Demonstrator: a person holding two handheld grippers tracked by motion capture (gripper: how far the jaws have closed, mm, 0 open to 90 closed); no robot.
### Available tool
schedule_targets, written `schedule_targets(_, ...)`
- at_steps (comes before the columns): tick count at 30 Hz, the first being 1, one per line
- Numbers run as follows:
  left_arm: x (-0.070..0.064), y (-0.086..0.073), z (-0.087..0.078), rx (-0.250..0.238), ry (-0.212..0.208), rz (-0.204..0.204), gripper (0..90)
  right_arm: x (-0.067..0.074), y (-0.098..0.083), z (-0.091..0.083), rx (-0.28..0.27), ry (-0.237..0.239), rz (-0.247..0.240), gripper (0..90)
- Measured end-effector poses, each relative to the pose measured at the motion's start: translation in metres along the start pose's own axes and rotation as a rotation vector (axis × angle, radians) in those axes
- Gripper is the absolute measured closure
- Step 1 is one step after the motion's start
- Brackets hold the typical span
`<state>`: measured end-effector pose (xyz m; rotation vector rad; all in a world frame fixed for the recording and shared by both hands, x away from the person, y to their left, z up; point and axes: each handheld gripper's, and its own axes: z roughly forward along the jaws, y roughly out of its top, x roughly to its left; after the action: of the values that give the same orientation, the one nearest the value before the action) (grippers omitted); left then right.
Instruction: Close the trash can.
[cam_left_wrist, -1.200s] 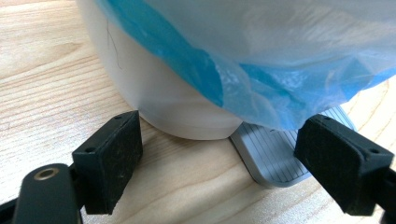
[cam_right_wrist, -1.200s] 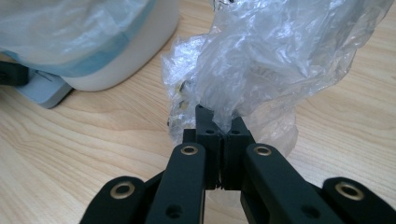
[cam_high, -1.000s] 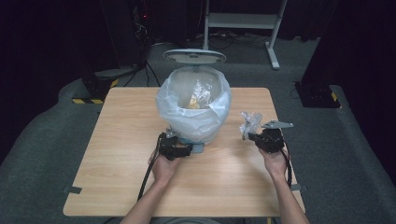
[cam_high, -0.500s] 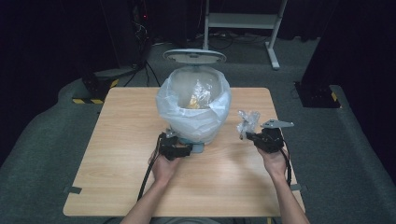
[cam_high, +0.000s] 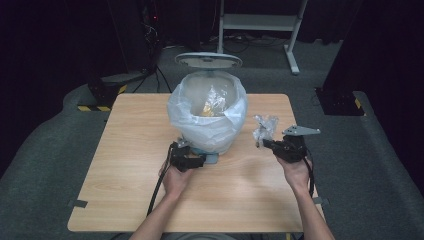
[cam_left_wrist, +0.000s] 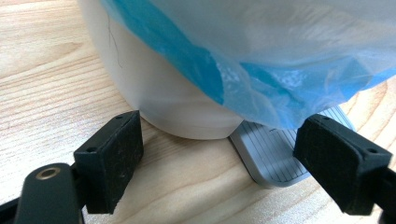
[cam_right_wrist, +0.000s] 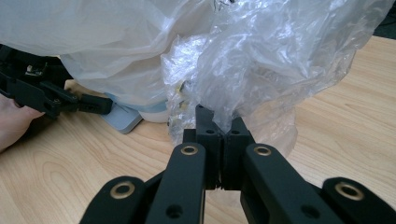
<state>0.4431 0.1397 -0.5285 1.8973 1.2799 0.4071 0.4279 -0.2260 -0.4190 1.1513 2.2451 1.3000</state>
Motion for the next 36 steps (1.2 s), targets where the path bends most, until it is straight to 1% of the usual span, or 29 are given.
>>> schedule_targets(5, 0.000, 0.000, 0.000, -0.001, -0.001, 0.003, 15.9, 0.001, 0.002, -0.002, -0.004, 0.008, 0.005, 88.8)
schedule_targets(10, 0.000, 0.000, 0.000, 0.001, 0.000, 0.001, 15.9, 0.003, 0.009, -0.011, -0.032, 0.013, -0.008, 88.8)
schedule_targets(18, 0.000, 0.000, 0.000, 0.002, -0.001, -0.002, 16.0, 0.004, 0.015, -0.017, -0.035, 0.024, -0.007, 88.8)
schedule_targets(22, 0.000, 0.000, 0.000, -0.002, -0.002, 0.002, 16.0, 0.007, 0.020, -0.022, -0.051, 0.036, -0.014, 88.8)
schedule_targets(34, 0.000, 0.000, 0.000, 0.000, -0.001, -0.003, 16.2, 0.012, 0.033, -0.033, -0.065, 0.055, -0.034, 88.8)
schedule_targets(36, 0.000, 0.000, 0.000, -0.002, -0.002, 0.001, 16.3, 0.012, 0.035, -0.034, -0.065, 0.056, -0.041, 88.8)
